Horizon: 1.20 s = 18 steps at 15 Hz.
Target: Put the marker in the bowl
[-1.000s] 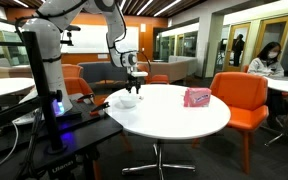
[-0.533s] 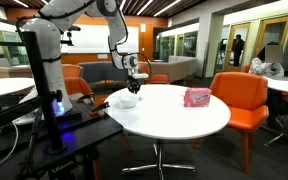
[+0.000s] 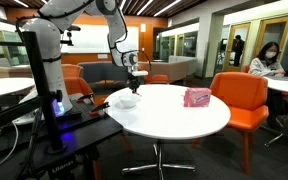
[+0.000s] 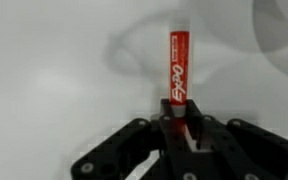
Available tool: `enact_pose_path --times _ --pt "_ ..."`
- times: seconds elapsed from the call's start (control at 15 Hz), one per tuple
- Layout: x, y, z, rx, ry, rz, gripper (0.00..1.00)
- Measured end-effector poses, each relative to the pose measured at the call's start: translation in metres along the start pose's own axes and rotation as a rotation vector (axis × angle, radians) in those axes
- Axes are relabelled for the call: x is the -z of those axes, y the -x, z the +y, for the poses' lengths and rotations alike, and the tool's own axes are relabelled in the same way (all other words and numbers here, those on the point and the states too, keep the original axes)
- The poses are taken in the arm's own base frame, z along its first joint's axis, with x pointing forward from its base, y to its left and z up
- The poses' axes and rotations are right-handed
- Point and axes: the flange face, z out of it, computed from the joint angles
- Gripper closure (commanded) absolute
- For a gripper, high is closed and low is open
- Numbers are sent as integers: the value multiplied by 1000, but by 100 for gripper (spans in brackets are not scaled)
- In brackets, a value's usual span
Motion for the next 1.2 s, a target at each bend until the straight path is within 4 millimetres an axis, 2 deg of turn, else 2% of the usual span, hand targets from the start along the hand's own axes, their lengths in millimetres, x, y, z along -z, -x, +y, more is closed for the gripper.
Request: enact_pose_path --times 0.27,0.53,0.93,1.2 --pt "35 3 -7 -65 30 4 95" --pt "65 10 -27 -144 46 -4 95" --pt "77 22 -85 -242 -46 47 95" --pt "87 59 -110 -312 -67 74 95"
